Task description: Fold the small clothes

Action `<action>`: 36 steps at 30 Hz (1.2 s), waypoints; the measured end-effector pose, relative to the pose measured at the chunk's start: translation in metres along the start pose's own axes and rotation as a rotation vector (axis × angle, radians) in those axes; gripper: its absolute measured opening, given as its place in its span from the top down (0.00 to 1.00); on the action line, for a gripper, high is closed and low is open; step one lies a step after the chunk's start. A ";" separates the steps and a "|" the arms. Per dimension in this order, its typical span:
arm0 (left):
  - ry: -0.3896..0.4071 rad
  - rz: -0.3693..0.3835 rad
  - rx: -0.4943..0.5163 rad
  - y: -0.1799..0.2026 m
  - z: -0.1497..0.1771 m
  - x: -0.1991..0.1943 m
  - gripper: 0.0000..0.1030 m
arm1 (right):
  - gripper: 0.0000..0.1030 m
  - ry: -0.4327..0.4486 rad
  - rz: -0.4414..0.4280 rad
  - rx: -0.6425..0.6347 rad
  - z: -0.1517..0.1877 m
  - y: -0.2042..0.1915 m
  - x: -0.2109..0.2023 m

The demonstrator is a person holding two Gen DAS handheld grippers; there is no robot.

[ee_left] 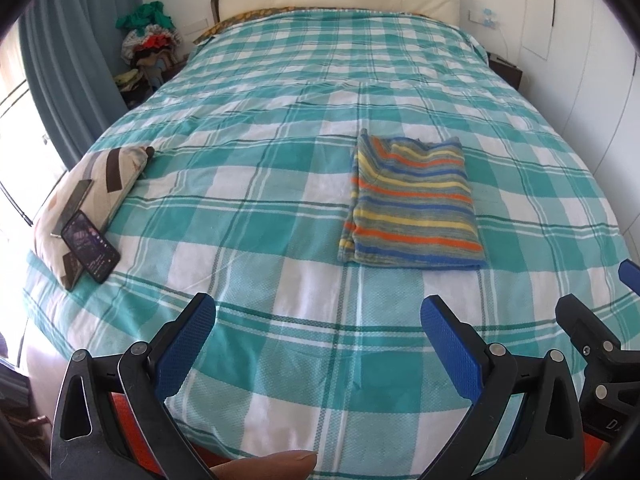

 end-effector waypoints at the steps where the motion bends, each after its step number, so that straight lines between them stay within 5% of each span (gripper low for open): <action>1: 0.002 -0.001 0.005 0.001 0.000 0.000 0.00 | 0.00 -0.001 0.000 0.000 0.000 0.000 0.000; 36: 0.004 0.003 0.011 0.003 0.002 0.003 0.01 | 0.00 0.003 0.081 -0.036 -0.001 0.004 0.000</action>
Point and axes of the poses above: each gripper's, at about its wrist camera, not at the fingertips, and x roughly the way its jaws point, y to its right, z to its underside, the point moved 6 cm from there along x, roughly the way its jaws point, and after that the axes turned 7 degrees about x, right-handed, at the moved point
